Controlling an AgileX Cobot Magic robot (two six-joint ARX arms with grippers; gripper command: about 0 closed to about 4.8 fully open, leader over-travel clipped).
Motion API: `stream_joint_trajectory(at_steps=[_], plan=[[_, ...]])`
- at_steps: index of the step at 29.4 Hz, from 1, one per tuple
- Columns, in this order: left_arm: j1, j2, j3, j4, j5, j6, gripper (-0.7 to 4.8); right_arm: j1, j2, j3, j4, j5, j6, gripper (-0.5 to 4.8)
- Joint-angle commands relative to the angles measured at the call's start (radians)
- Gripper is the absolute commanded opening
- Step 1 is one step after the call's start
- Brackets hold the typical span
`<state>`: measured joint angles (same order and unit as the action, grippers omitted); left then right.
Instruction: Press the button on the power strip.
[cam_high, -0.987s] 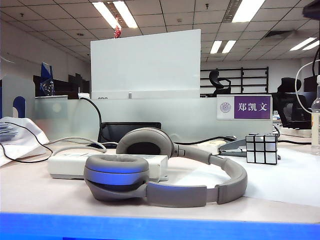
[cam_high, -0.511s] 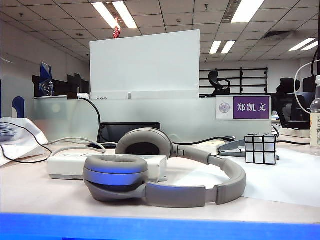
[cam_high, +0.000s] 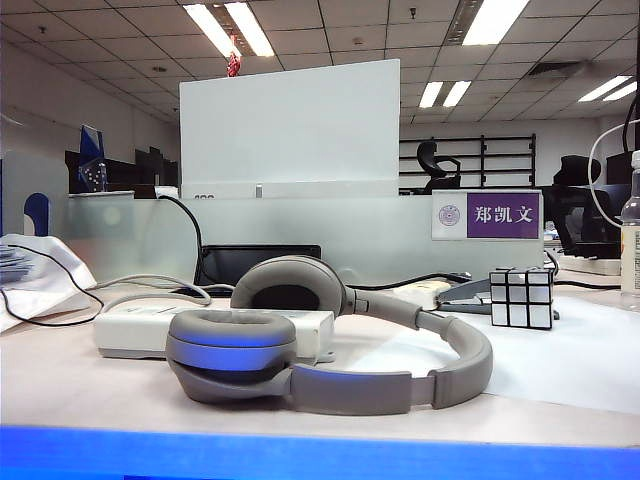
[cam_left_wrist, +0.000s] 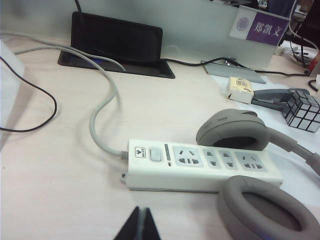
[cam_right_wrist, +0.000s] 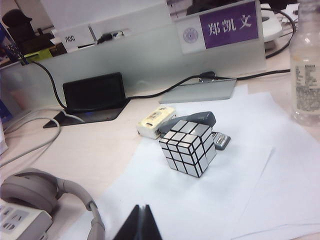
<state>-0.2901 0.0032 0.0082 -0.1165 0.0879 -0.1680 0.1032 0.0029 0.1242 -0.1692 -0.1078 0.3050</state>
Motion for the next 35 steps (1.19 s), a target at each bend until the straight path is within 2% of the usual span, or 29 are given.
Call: stream_joint_trajectory(at_steps=[1, 6, 10, 14, 19, 26, 33, 34, 35], plan=[[0.0, -0.001, 0.001, 0.011, 0.006, 0.023, -0.05, 0.0, -0.001, 0.004, 0.013, -0.002, -0.004, 0.0], [0.0, -0.001, 0.001, 0.029, 0.005, 0.089, -0.05, 0.0, -0.001, 0.004, 0.016, -0.002, -0.037, 0.0], [0.0, -0.002, 0.001, 0.029, 0.002, 0.092, -0.05, -0.001, -0.001, 0.003, -0.017, 0.039, -0.109, 0.0], [0.0, -0.001, 0.001, 0.028, 0.002, 0.113, -0.05, 0.001, -0.001, -0.028, -0.065, 0.051, -0.107, 0.0], [0.0, -0.002, 0.001, 0.017, 0.002, 0.111, -0.05, 0.001, -0.001, -0.11, 0.04, 0.034, -0.1, 0.0], [0.0, -0.002, 0.001, 0.017, 0.003, 0.111, -0.05, 0.0, -0.002, -0.116, 0.174, 0.059, -0.122, 0.0], [0.006, -0.001, 0.002, 0.017, 0.003, 0.111, -0.05, 0.001, -0.002, -0.116, 0.14, 0.068, -0.122, 0.0], [0.02, -0.001, 0.002, 0.017, 0.007, 0.111, -0.05, 0.001, -0.002, -0.116, 0.138, 0.068, -0.122, 0.0], [0.072, -0.001, 0.002, 0.017, 0.037, 0.111, -0.05, 0.001, -0.002, -0.116, 0.138, 0.069, -0.122, 0.0]])
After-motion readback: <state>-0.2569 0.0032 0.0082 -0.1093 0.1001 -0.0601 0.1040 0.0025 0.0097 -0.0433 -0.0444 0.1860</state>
